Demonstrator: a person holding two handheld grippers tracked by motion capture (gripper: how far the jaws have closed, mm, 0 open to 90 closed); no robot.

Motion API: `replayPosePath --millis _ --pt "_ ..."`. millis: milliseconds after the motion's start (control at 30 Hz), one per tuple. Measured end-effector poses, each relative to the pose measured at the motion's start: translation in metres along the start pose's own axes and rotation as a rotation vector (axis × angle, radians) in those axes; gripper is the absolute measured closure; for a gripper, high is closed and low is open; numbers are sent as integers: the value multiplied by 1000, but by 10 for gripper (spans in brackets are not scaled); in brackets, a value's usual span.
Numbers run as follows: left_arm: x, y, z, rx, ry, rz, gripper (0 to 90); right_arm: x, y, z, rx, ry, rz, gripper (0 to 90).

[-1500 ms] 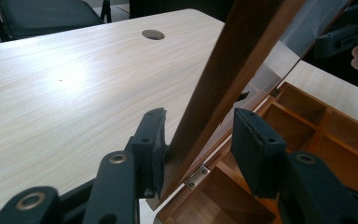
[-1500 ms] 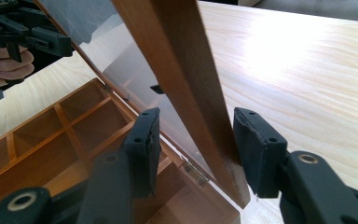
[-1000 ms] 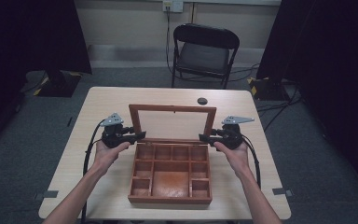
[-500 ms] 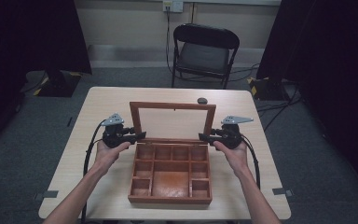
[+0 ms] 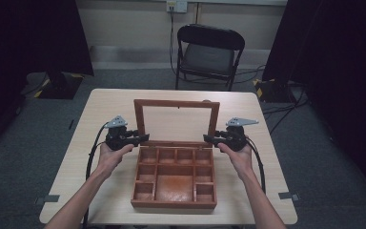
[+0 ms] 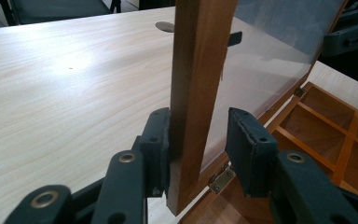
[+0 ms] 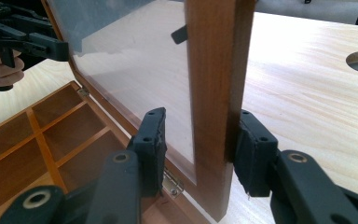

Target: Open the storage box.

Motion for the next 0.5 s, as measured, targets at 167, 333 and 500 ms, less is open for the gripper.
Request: replayPosePath --millis 167,333,500 --pt "-4 -1 -2 4 -3 16 621 3 -1 -4 4 -5 -12 570" --pt "-7 -1 -5 6 -10 34 629 5 -2 -6 7 -12 -26 563" --pt "-10 -1 -8 1 -17 51 631 8 -2 -10 12 -13 -38 549"
Point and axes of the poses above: each handheld gripper's, and its own axes: z roughly backward along the jaws, y roughly out of its top, x roughly to its right, the point moved 6 cm from there along -z, roughly forward along the jaws, and after that the axes turned 4 degrees about x, right-handed, at the moved point
